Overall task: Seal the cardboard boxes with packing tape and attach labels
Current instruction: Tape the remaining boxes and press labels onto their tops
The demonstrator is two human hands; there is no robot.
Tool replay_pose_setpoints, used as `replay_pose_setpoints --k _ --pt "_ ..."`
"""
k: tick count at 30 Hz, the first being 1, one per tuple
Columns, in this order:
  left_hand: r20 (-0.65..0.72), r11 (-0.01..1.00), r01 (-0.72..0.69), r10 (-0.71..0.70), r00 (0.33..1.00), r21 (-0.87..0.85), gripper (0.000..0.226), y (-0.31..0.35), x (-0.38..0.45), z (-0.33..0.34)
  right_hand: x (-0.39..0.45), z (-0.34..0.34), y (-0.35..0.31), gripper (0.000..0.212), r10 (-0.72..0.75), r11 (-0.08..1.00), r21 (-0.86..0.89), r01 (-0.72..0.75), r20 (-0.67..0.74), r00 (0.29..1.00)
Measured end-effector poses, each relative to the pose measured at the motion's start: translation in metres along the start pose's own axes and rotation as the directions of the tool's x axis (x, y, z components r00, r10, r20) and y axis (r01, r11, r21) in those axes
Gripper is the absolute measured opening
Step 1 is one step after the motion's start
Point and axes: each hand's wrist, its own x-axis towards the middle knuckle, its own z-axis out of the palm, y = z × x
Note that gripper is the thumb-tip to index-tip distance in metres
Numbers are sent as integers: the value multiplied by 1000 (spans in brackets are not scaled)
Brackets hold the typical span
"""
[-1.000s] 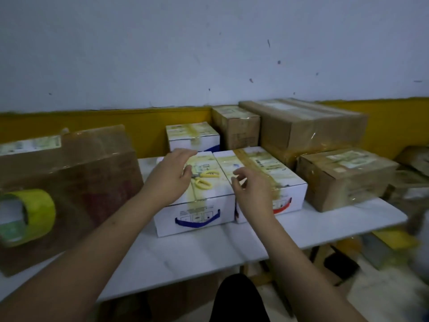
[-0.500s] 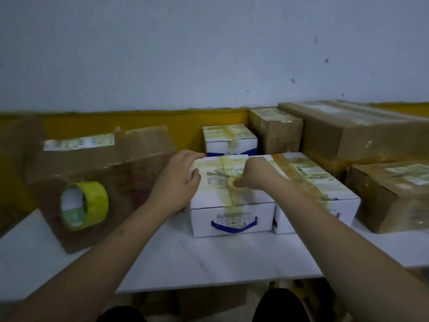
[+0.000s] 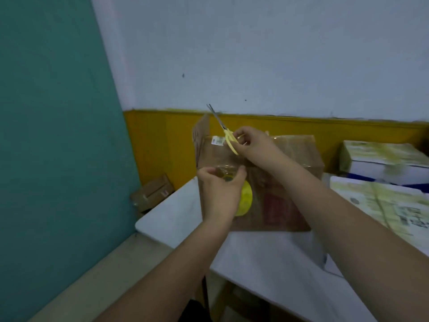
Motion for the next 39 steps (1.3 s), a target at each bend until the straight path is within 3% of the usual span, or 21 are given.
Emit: replay_pose_setpoints --k 4,7,12,17,20,23,25,27,30,33,39 --pt "28 991 134 -134 991 -12 54 -10 7 0 5 11 11 23 -45 998 56 41 74 996" --pt "125 971 239 -240 963 20 54 -18 11 -1 4 15 14 24 -95 995 53 88 139 986" --pt "247 973 214 -228 942 82 79 -19 15 -3 4 17 18 24 -110 994 30 106 166 980" --pt "323 980 179 -198 926 88 30 -25 11 -14 0 14 12 20 -91 996 8 91 205 975" --pt "346 979 204 -196 917 14 19 -28 7 -19 -4 4 1 27 -35 998 53 20 280 959" --pt "361 984 174 -155 919 -20 19 -28 3 -21 -12 -31 -11 55 31 987 123 -99 460 887" --pt "378 983 177 -146 914 -51 20 -29 1 -22 -17 -61 -6 72 -2 984 137 -111 638 770" --pt "383 977 195 -150 912 -83 19 -30 -1 -24 -23 -88 7 75 49 992 31 -119 790 612" --pt "364 970 207 -150 919 -124 17 -32 -3 -24 -32 -109 26 77 297 955 -261 -143 853 429" --pt "359 971 198 -138 923 -135 14 -34 -5 -23 -35 -102 28 75 423 904 -411 -119 817 393" --pt "392 989 148 -145 908 21 20 -35 4 -27 -30 -70 27 70 282 946 -172 -273 853 438"
